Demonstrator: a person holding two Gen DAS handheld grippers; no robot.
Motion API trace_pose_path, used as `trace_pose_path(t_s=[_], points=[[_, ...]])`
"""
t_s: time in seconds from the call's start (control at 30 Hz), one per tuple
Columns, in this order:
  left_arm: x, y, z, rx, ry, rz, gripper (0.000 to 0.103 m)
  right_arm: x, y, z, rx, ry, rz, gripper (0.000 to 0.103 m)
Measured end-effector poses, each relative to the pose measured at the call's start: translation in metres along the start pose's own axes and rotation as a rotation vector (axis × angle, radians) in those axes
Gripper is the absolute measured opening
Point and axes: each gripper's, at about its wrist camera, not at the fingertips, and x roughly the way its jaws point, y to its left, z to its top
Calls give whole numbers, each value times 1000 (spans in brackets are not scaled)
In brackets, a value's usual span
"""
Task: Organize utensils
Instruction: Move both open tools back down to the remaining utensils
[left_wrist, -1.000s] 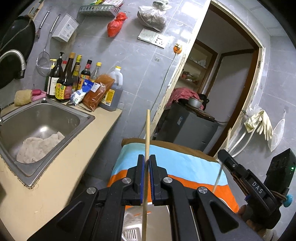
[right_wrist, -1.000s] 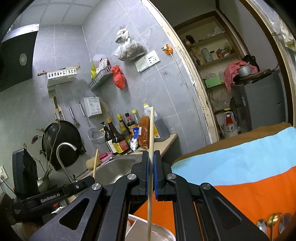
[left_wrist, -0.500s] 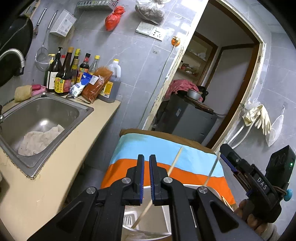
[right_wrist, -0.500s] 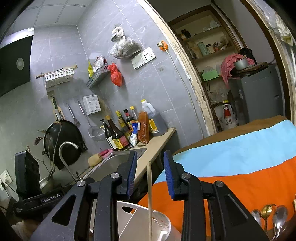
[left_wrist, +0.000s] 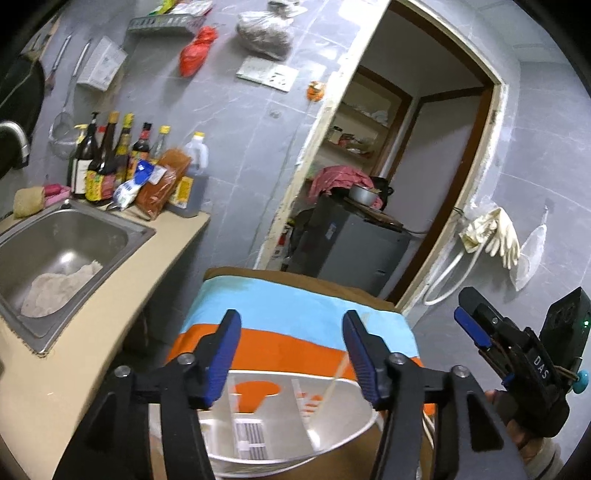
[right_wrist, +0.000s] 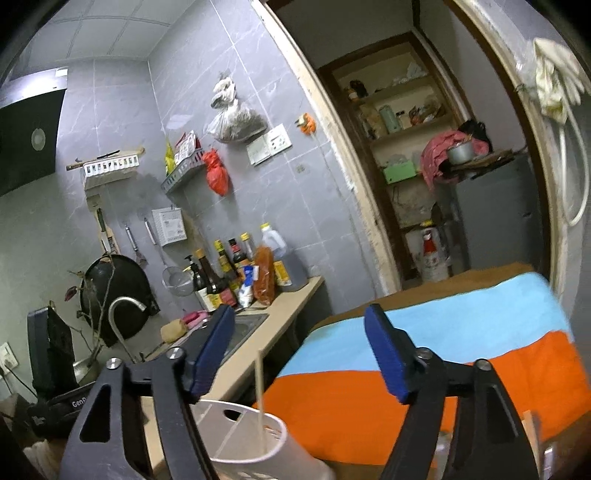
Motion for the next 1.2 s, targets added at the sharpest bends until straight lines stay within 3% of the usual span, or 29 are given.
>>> trace_pose_path(t_s=[0.2,0.47,0.77,1.2], points=[[-1,-44,-5,40,-41,-26,82,-39,-23,21,-36,-43,-69,91],[-3,-100,-20,100,-100,-15,102,-90,-61,40,-67,-85,-173,101],[8,-151,-46,184,-84,-19,102,-123,-107,41,-55,-65,-257,101],[57,-170,-105,207,106,-42,102,-122,-188,-4,27,139,-367,101]])
